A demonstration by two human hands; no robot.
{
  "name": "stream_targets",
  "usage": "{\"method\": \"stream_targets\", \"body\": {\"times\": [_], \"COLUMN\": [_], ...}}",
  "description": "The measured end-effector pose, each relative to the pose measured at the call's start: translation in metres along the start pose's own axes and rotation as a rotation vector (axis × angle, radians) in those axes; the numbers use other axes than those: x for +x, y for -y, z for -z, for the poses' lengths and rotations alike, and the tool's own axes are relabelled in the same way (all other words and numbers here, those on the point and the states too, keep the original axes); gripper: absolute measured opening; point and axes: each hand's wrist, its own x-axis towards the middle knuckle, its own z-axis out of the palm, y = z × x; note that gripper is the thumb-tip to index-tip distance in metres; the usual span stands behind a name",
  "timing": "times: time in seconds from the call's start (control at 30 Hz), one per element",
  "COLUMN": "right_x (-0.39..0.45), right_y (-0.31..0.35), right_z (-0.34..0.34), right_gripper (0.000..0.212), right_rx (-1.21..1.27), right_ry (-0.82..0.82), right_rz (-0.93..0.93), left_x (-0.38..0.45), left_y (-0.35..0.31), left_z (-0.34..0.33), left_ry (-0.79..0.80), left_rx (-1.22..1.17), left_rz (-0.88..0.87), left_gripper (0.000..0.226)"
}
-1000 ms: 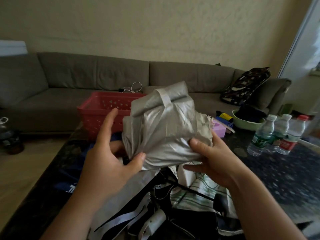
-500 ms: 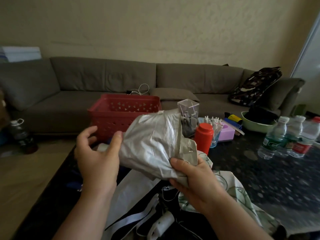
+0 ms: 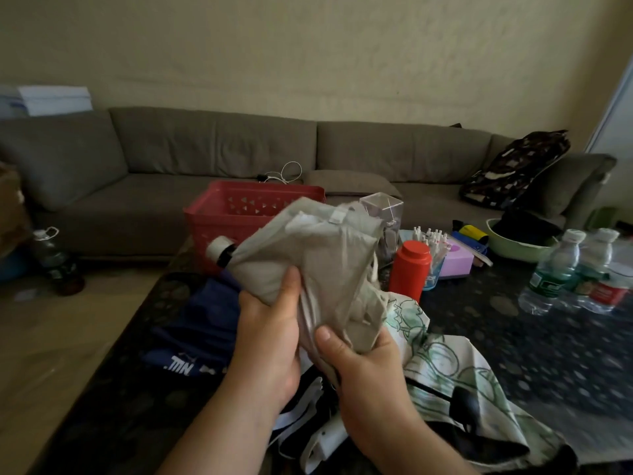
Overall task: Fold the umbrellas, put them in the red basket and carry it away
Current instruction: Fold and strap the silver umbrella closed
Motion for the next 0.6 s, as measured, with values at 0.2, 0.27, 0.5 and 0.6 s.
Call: {"method": "stream_targets", "body": {"times": [0.2,0.27,0.5,0.6], "right_x": [0.007,0.017,0.045,0.044], "right_y": [0.005,0.029,0.117,0.12], "right_z": [0.024,0.041,0.04,0.009], "right_gripper": [0.047,0.045,0.028,0.015], "right_rx": [-0.313,-0.516,-0.711,-0.835], "right_ry": [0.362,0.477,0.091,0.262], "right_rz": [0.063,-0.091,0.369,0.485], "left_x": [0.004,0.009,0.015,0.009], "left_y": [-0.015,-0.022,-0.034,-0.036], "left_z": [0.008,0.015,0.036,0.034], "left_ry": [-0.07,-0.056,0.055,0.153], "left_rx": [0.07,0.123,0.262,0.281], "left_rz": [-0.121,-0.163,-0.152,-0.136], "left_gripper": [0.073,0.071,0.05,0.051]}}
